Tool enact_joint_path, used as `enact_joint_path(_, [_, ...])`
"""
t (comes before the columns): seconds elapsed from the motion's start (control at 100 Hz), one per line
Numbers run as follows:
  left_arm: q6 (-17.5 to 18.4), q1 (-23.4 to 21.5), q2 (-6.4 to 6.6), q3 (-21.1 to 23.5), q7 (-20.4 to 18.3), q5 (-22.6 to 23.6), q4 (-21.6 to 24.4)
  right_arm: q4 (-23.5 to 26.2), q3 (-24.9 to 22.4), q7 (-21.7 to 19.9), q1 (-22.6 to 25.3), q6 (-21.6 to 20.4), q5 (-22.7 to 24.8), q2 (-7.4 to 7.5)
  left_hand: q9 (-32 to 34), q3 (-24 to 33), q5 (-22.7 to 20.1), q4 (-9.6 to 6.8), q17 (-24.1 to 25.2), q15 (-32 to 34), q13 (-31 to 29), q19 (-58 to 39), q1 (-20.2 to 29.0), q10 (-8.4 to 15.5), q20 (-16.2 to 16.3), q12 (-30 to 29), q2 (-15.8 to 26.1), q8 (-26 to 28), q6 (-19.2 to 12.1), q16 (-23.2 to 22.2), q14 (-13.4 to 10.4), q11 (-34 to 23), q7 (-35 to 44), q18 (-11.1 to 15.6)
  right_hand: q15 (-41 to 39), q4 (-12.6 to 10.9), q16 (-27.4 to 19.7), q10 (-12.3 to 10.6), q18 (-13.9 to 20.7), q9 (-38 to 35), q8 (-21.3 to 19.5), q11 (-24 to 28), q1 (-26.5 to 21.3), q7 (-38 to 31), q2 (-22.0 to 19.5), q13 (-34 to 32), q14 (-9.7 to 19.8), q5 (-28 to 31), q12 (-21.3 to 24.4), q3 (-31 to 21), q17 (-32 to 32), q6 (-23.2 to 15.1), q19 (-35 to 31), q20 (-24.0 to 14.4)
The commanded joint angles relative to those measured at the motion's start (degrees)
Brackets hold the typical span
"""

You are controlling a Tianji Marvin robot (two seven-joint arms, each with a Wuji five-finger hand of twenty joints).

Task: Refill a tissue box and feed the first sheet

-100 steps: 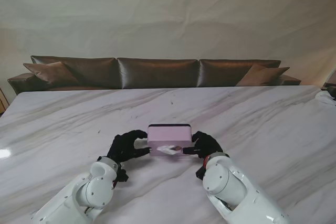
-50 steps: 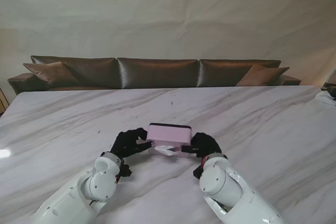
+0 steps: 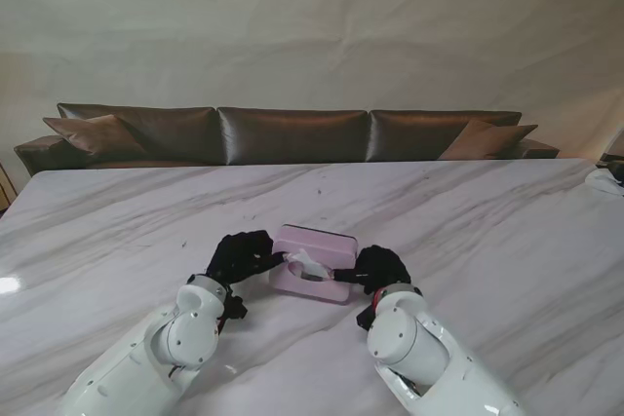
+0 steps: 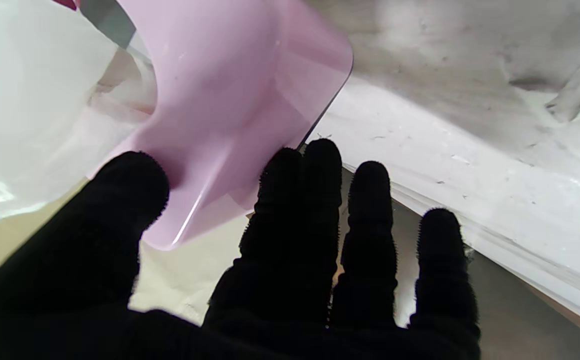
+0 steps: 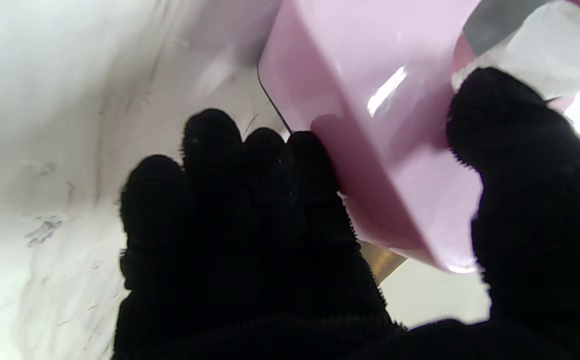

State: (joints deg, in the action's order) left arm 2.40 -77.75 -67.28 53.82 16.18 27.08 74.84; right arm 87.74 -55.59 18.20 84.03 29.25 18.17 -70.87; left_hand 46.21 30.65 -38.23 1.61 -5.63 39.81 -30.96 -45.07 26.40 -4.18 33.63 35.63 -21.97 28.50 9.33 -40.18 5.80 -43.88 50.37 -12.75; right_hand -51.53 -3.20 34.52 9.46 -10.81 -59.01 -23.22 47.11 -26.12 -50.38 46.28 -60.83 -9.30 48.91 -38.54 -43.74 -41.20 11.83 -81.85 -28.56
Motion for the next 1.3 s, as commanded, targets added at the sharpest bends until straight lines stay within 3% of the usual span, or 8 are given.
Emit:
enact_joint_path(0.0, [0.56, -0.35, -1.44, -0.69, -0.75, 0.33, 1.75, 1.34, 0.71, -0.63, -0.96, -0.35, -0.69, -1.78, 4.50, 0.87, -4.62, 0.37, -0.78, 1.62, -2.59, -19.96, 2.97, 10.07, 0.56, 1.02, 0.41, 2.78, -23.15, -1.40, -0.72, -1.86, 6.53, 0.34, -2.57, 0.17, 0.82, -10.56, 2.97, -3.77, 2.11, 0.03, -0.47, -5.69, 0.30, -2.32, 1.53, 2.82, -1.59, -1.24, -1.22, -21.67, -2.81, 0.14])
enact_joint_path(0.07, [0.08, -0.29, -1.48, -0.41, -0.78, 0.13, 1.56, 0.70, 0.67, -0.76, -1.70, 0.24, -1.50, -1.99, 5.75, 1.29, -5.45, 0.29, -1.28, 2.53, -3.60, -20.48, 3.86, 10.11, 0.61, 1.65, 0.12, 3.00, -24.04, -1.93, -0.53, -2.65, 8.27, 0.23, -2.90, -0.30, 0.73, -10.33, 2.71, -5.17, 2.53, 0.08, -0.17, -6.46, -0.31, -3.34, 1.18, 3.97, -1.62, -2.40, -1.97, -22.03, -3.69, 0.17])
enact_joint_path(0.21, [-0.29, -0.11, -1.90, 0.19, -0.26, -1.45, 0.13, -1.06, 0.06, 0.08, -2.93, 0.78, -4.54, -2.89, 6.87, 1.75, -6.41, 0.46, -1.76, 3.92, -4.29, -21.51, 4.12, 9.88, 0.98, 2.51, -0.08, 3.88, -24.38, -2.77, 0.35, -3.78, 10.37, 0.04, -3.51, 10.31, 0.05, -8.97, 1.24, -8.05, 5.26, 0.06, 3.81, -8.94, 1.36, -5.07, -0.28, 6.73, -1.70, -14.77, -3.10, -21.70, -5.48, 1.35])
enact_joint_path(0.39, [-1.17, 0.38, -2.21, 0.78, 0.50, -2.05, -1.30, -2.90, -0.23, 0.87, -4.40, 1.51, -5.40, -3.45, 7.59, 2.10, -7.24, 0.57, -2.20, 4.95, -4.76, -22.42, 3.58, 9.90, 1.36, 3.08, 0.36, 4.72, -24.46, -3.37, 0.84, -4.40, 11.32, -0.05, -3.59, 11.82, -0.12, -8.47, 0.98, -8.64, 5.76, -0.24, 5.93, -8.37, 0.12, -5.76, -0.60, 7.78, -1.60, -16.41, -3.72, -20.97, -6.06, 1.52])
enact_joint_path(0.63, [-2.83, 0.55, -2.09, 1.51, -1.04, -3.28, -1.43, -3.91, -0.52, -1.19, -5.50, 2.64, -6.24, -3.15, 5.29, 1.45, -5.73, 0.40, -1.36, 3.53, -2.91, -21.99, 2.41, 8.77, 1.24, 1.94, 1.15, 2.48, -22.72, -2.69, 1.48, -1.71, 7.45, -0.64, -1.22, 4.93, -0.53, -6.37, 0.24, -2.15, -6.89, -2.21, 11.01, 6.75, -8.06, -1.88, -1.41, 4.83, -0.56, -12.08, -1.28, -14.67, -4.28, 2.65])
enact_joint_path(0.8, [-4.74, -0.09, -1.91, 2.17, -2.26, -4.02, -0.99, -3.92, -1.54, -1.31, -5.04, 3.26, -8.39, -3.37, -5.30, -0.48, 0.69, -0.30, 1.89, -2.84, 3.11, -18.58, -0.27, 8.58, -0.25, -2.69, 2.52, -2.89, -19.28, 0.95, 1.62, 5.75, -5.14, -0.74, 0.48, 2.15, -1.25, -4.51, -0.85, 1.10, -5.88, -3.53, 12.34, 10.21, -11.74, -0.67, -2.38, 0.44, 1.19, -3.93, -1.08, -11.35, -2.85, 3.74])
enact_joint_path(0.86, [-5.04, -0.42, -1.85, 2.46, -2.34, -3.95, -0.70, -3.79, -1.75, -1.18, -4.75, 3.46, -8.03, -3.32, -11.07, -1.00, 3.34, -1.23, 4.11, -5.94, 6.14, -15.73, -1.89, 8.74, -1.38, -4.92, 4.25, -3.64, -18.30, 2.96, 2.01, 8.53, -10.63, -1.17, 1.23, -3.06, -1.54, -4.11, -0.93, 2.58, -5.13, -4.01, 14.26, 11.27, -11.34, -0.22, -2.52, -1.48, 2.04, -2.61, -0.95, -10.60, -2.23, 4.24])
enact_joint_path(1.29, [-8.06, -4.03, -0.81, 5.39, -1.40, 1.44, 5.60, -0.62, -3.39, -1.87, -1.96, 2.65, -4.02, -1.87, -24.52, -5.94, 10.76, -1.04, 9.88, -16.95, 16.33, -5.26, -2.95, 7.56, -5.53, -14.85, 4.04, -9.75, -16.20, 11.14, 3.31, 16.86, -23.12, -2.40, 9.28, -1.14, -3.83, -1.88, -1.54, 21.69, 2.35, -11.60, 29.41, 18.26, -15.40, 11.53, -5.22, -24.10, 10.41, -6.75, 4.81, -5.83, 2.66, 4.49])
